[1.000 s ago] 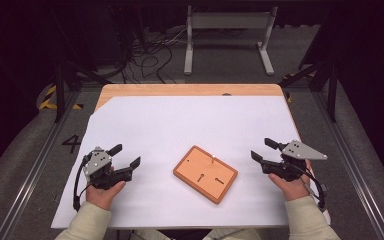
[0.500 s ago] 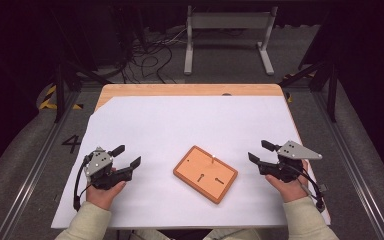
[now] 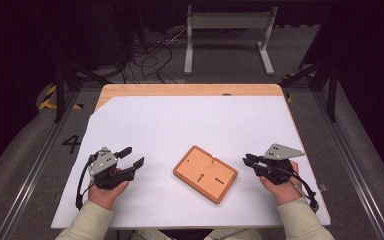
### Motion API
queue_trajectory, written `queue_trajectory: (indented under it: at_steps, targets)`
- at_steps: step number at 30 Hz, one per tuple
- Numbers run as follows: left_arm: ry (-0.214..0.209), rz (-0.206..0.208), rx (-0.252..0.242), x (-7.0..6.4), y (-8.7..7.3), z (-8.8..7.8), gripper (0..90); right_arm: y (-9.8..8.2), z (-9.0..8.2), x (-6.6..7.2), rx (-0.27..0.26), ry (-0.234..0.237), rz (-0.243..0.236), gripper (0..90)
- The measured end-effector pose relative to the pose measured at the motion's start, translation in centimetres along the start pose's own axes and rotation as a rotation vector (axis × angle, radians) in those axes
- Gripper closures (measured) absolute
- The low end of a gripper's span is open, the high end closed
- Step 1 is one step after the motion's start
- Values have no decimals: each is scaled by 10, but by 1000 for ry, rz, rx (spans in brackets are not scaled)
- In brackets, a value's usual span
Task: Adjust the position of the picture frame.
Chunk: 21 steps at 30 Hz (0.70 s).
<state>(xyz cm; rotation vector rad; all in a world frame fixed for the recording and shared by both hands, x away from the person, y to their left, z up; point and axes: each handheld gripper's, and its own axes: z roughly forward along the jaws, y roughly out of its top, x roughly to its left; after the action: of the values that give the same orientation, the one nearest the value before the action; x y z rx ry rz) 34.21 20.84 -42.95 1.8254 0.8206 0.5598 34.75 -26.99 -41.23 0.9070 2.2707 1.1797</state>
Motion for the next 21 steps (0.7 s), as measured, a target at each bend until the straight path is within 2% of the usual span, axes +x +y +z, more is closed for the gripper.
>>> queue_trajectory:
  at_steps: [3,9,13,15,17,20,21]
  targets:
    - [1,1,2,0,0,0,413,-1,10,0,54,15,0,899]
    - [-2,-4,13,0,-1,-1,414,-3,32,4,166,29,0,900]
    - [-16,-13,29,1,0,-1,453,-6,42,5,218,53,1,900]
    - [-24,-19,37,1,0,-1,477,-7,45,7,236,63,-5,900]
    - [-28,-21,40,1,0,-1,488,-7,46,9,241,55,-4,900]
    - [-31,-20,51,1,0,0,502,-7,46,9,247,55,14,900]
    - [-31,-22,53,1,0,0,509,-8,45,10,252,72,23,900]
